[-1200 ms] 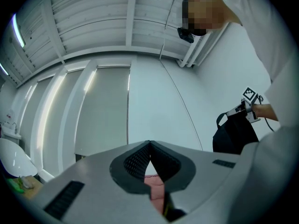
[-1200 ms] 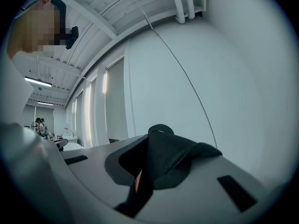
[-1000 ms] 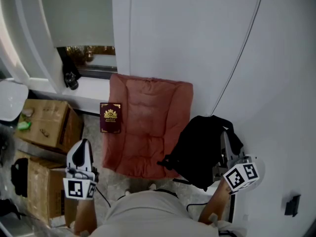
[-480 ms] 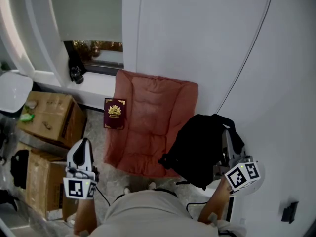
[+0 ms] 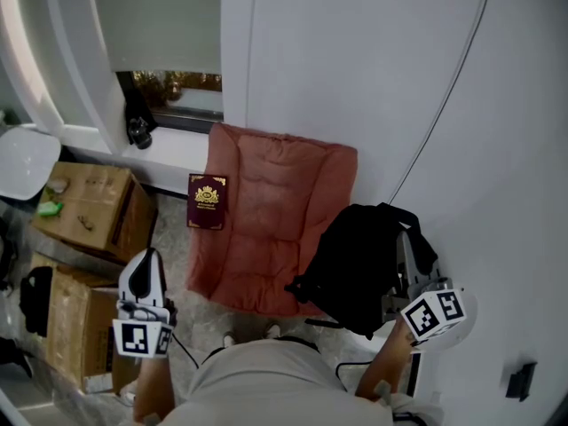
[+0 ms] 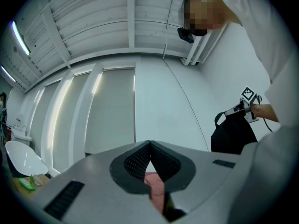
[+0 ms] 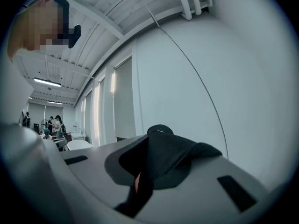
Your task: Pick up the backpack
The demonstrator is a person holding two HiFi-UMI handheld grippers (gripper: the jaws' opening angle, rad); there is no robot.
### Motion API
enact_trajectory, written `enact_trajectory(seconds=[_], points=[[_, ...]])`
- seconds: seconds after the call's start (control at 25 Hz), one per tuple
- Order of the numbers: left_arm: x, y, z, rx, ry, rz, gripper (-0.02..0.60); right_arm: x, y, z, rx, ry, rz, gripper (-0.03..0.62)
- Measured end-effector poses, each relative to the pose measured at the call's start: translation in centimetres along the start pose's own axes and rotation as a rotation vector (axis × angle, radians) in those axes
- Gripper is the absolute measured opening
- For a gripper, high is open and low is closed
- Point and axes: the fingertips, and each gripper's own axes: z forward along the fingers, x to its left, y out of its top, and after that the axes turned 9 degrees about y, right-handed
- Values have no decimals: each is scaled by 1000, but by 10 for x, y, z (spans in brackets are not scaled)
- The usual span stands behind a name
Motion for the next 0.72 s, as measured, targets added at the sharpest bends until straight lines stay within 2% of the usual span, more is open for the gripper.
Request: enact_trajectory(seconds=[0.72], points=[[-11, -4, 6, 11, -29, 0, 18, -9, -8, -4, 12, -18, 28, 32]])
